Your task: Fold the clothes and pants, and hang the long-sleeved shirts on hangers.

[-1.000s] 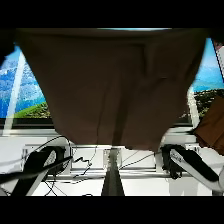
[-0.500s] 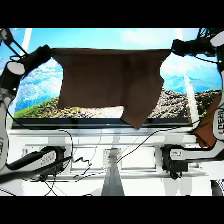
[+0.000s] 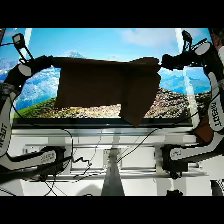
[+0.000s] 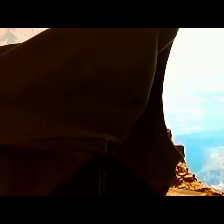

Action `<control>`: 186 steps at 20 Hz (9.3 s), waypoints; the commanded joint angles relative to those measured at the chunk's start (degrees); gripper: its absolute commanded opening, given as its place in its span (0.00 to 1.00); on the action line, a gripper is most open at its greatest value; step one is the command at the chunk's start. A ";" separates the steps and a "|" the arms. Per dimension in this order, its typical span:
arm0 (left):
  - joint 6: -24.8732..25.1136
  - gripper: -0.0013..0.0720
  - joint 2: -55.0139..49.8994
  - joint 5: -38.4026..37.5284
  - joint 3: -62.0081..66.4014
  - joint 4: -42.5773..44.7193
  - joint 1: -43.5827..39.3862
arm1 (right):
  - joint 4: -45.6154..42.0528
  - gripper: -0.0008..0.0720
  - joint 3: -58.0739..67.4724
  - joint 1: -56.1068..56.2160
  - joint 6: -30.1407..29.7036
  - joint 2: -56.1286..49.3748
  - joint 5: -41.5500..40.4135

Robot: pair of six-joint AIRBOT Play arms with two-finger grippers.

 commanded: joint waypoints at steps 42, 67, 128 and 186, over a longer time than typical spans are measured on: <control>10.19 0.83 19.08 -63.32 -0.46 12.13 21.86 | 29.57 0.38 -39.50 2.27 -21.22 2.54 19.50; 29.05 0.04 2.21 -52.98 -20.70 -22.51 26.95 | 19.89 0.03 -22.64 11.80 -20.24 3.78 10.01; 40.70 0.98 -5.64 -35.89 -15.91 -39.56 20.35 | -5.64 0.68 -13.27 11.63 2.36 7.19 -14.88; 20.20 0.98 -17.53 -28.33 27.02 -36.50 -29.86 | 8.50 0.91 5.49 12.81 -16.39 -11.47 2.69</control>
